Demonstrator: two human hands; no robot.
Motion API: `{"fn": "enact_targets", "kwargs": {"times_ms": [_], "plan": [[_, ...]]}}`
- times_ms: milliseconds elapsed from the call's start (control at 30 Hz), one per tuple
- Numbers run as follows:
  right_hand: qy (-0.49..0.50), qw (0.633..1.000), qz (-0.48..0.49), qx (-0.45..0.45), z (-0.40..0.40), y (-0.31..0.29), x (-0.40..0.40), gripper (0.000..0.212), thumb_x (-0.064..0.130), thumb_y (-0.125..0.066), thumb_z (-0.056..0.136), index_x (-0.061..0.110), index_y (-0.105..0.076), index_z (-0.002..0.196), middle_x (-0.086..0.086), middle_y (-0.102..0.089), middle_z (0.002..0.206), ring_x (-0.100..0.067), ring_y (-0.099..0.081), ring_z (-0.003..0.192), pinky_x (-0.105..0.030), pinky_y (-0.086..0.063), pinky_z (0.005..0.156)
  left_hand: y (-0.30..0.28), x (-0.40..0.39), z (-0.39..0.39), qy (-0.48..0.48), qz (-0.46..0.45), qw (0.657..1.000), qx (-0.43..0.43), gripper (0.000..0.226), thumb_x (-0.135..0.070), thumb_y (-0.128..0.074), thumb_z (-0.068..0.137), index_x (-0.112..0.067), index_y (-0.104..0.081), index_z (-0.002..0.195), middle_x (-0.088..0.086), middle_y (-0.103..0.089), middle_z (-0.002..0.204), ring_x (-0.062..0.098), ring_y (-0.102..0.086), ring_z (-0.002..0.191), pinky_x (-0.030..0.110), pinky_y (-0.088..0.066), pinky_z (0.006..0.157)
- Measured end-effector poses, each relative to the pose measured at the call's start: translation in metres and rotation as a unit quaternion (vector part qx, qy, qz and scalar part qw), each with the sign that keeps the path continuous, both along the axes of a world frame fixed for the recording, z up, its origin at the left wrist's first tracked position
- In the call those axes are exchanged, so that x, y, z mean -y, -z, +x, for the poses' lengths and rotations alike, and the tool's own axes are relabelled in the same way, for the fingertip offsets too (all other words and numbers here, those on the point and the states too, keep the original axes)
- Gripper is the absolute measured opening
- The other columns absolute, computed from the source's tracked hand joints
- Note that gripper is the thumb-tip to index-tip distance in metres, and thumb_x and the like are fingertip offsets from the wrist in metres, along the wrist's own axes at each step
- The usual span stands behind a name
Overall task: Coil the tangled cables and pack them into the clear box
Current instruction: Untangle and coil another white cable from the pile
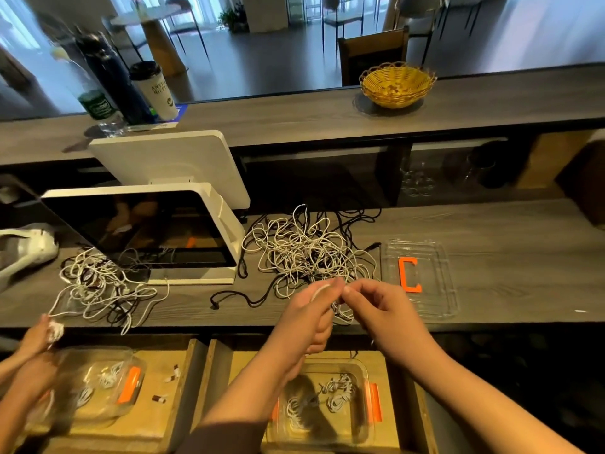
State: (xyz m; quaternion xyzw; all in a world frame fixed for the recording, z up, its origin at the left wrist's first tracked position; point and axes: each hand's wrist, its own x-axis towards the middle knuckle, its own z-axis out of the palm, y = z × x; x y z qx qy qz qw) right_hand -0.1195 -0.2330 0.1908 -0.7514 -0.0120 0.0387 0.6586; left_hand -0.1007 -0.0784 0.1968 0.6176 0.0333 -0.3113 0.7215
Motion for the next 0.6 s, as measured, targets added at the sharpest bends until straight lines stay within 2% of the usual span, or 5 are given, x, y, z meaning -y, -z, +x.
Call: {"fn": "enact_targets", "kwargs": {"times_ms": [100, 200, 367, 500, 600], "plan": [[0.001, 1.0, -0.025, 0.01, 0.001, -0.008, -0.003, 0.019, 0.022, -0.058, 0.097, 0.015, -0.072, 0.086, 0.013, -0.064, 0.06, 0.0, -0.053, 0.054, -0.013, -0.039, 0.055, -0.002, -0.006, 0.0, 0.062, -0.022, 0.997, -0.046, 0.055, -0.064, -0.052, 0.089, -0.035, -0.055, 0.135, -0.004, -0.03, 0.052, 0.006, -0.023, 0.037, 0.019, -0.013, 0.04], [0.021, 0.999, -0.025, 0.015, 0.0, -0.01, -0.01, 0.024, 0.038, -0.06, 0.09, 0.018, -0.072, 0.085, 0.007, -0.062, 0.063, -0.003, -0.05, 0.057, -0.021, -0.039, 0.057, -0.005, -0.011, -0.001, 0.09, -0.008, 0.996, -0.021, 0.049, -0.062, -0.042, 0.096, -0.037, -0.052, 0.137, -0.003, -0.034, 0.055, 0.006, -0.026, 0.041, 0.018, -0.016, 0.04], [0.063, 0.997, -0.04, 0.015, 0.001, -0.012, -0.022, 0.011, 0.03, -0.059, 0.096, 0.023, -0.067, 0.092, 0.006, -0.05, 0.059, -0.006, -0.04, 0.052, -0.022, -0.032, 0.05, -0.015, -0.016, 0.008, 0.003, -0.004, 0.997, 0.076, 0.047, -0.059, -0.033, 0.099, -0.041, -0.059, 0.133, -0.003, -0.037, 0.06, 0.007, -0.025, 0.044, 0.019, -0.018, 0.038], [0.029, 0.998, -0.048, 0.004, -0.002, -0.013, -0.033, 0.024, 0.023, -0.053, 0.1, 0.016, -0.068, 0.084, 0.015, -0.049, 0.052, 0.0, -0.042, 0.049, -0.013, -0.031, 0.051, -0.015, -0.025, 0.01, -0.06, -0.057, 0.993, 0.09, 0.049, -0.061, -0.032, 0.097, -0.04, -0.062, 0.131, -0.002, -0.046, 0.07, 0.007, -0.032, 0.054, 0.02, -0.02, 0.041], [0.006, 0.998, -0.041, -0.037, -0.005, -0.009, -0.045, 0.032, 0.024, -0.049, 0.102, 0.018, -0.069, 0.079, 0.013, -0.045, 0.048, -0.001, -0.039, 0.047, -0.019, -0.031, 0.051, -0.013, -0.03, 0.011, -0.093, -0.063, 0.989, 0.092, 0.055, -0.064, -0.029, 0.094, -0.039, -0.069, 0.122, 0.0, -0.053, 0.081, 0.011, -0.042, 0.064, 0.026, -0.031, 0.054]]}}
